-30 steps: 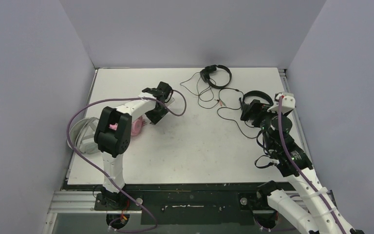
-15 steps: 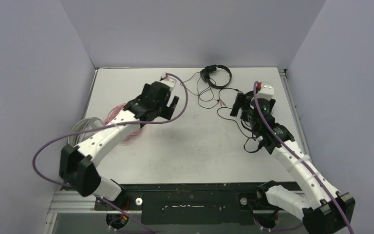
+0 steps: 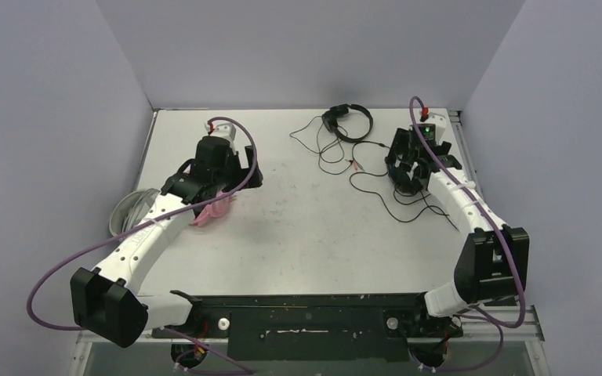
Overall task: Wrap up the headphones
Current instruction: Pick up the headphones from the center of the board.
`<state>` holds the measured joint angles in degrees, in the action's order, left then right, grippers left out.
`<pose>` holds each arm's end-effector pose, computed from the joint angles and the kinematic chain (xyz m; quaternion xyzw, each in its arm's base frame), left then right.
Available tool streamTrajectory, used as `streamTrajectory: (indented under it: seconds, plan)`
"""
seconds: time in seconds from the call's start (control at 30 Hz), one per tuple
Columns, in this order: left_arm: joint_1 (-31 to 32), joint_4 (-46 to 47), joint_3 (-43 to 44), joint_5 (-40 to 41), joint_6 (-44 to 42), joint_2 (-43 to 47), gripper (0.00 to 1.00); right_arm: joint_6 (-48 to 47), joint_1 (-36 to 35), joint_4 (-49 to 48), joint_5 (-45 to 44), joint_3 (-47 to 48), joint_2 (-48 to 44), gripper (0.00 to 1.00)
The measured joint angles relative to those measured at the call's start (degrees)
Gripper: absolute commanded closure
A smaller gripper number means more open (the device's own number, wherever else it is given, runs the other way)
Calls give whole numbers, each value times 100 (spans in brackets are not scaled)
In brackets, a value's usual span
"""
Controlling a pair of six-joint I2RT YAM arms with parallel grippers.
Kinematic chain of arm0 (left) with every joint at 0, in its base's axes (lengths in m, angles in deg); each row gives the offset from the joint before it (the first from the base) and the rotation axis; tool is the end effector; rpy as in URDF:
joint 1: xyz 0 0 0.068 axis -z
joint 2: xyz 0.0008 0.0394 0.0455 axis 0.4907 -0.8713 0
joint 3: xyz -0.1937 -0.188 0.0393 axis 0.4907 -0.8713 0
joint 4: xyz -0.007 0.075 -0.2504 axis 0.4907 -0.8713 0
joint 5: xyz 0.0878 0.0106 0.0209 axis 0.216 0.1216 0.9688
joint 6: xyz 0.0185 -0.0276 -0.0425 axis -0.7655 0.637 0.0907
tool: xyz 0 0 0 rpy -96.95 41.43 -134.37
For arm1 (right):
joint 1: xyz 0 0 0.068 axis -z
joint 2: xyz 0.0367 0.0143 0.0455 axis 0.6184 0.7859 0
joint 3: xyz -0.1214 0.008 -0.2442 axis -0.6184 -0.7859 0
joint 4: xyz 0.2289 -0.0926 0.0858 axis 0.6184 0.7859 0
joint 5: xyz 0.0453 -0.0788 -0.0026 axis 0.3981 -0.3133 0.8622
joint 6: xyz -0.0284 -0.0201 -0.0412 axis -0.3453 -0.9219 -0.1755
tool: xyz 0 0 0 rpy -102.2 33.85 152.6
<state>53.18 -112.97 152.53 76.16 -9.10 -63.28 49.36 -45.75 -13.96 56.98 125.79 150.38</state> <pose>0.2532 -0.1063 0.3243 -0.0453 0.8964 -0.1292 0.4216 0.3181 0.0343 0.2833 0.1647 0.8906 0.0098 0.4237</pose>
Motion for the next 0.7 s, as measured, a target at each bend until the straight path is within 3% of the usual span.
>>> streamTrajectory:
  seconds: [0.43,0.7]
  plan:
    - [0,435,-356,-1351,-85,396,3,-581,605,-192,1506,1694,2524,21]
    - [0,581,-365,-1598,-219,385,3,-625,518,188,1327,2815,3827,32]
